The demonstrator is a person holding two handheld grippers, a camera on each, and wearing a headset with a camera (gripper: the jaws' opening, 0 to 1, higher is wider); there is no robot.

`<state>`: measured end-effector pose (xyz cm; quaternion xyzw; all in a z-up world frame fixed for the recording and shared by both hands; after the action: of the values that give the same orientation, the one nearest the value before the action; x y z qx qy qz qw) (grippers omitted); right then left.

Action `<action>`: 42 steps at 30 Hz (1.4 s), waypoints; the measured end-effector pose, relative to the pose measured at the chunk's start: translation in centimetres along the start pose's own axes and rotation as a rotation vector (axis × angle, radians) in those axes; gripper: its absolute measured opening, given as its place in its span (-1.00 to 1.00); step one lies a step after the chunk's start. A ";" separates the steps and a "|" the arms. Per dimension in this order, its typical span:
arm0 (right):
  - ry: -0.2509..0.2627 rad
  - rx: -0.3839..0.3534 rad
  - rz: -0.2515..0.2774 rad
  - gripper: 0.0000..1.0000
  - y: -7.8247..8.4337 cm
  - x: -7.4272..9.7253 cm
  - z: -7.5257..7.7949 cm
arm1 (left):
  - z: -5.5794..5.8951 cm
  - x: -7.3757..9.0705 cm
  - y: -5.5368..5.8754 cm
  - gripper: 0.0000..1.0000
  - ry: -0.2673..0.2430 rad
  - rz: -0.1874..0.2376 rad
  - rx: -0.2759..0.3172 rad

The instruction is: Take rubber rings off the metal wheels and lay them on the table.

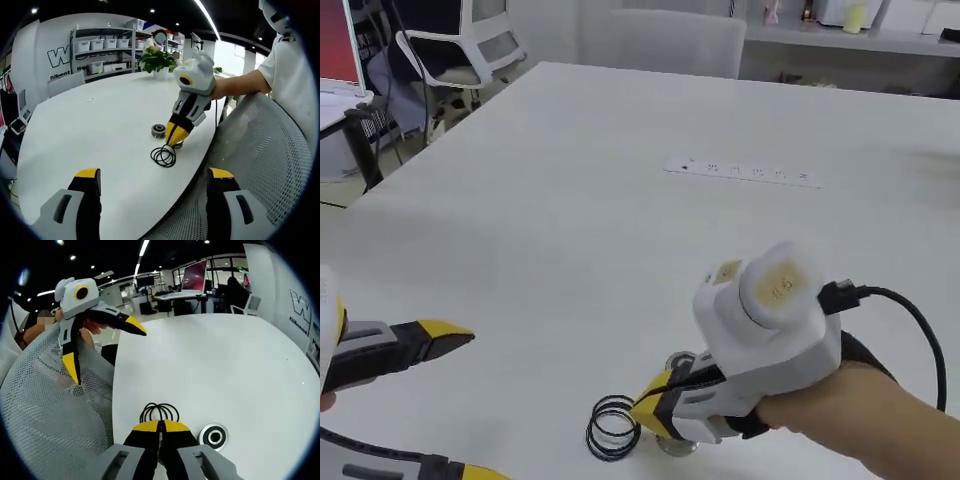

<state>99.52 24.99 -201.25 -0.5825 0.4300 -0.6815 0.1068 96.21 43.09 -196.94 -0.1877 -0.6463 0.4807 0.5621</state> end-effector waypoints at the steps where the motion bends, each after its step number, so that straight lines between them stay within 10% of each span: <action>1: 0.004 0.003 -0.001 -1.00 0.0 -0.1 0.0 | 0.0 0.0 0.0 0.69 0.001 -0.001 0.001; 42: 0.074 -0.021 0.066 -0.96 -0.9 0.4 1.3 | -0.1 0.0 0.2 0.66 -0.003 -0.006 0.021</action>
<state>100.86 24.71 -200.44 -0.5435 0.4596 -0.6942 0.1072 96.29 43.20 -197.10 -0.1794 -0.6427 0.4860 0.5645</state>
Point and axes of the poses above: the centre of the closed fingertips' face, and the gripper's own axes: x roughly backward along the fingers, z roughly to its right, y roughly out of its underside, the point moved 7 cm from there along x, roughly backward along the fingers, and after that the axes turned 7 degrees about y, right-handed, at the moved point
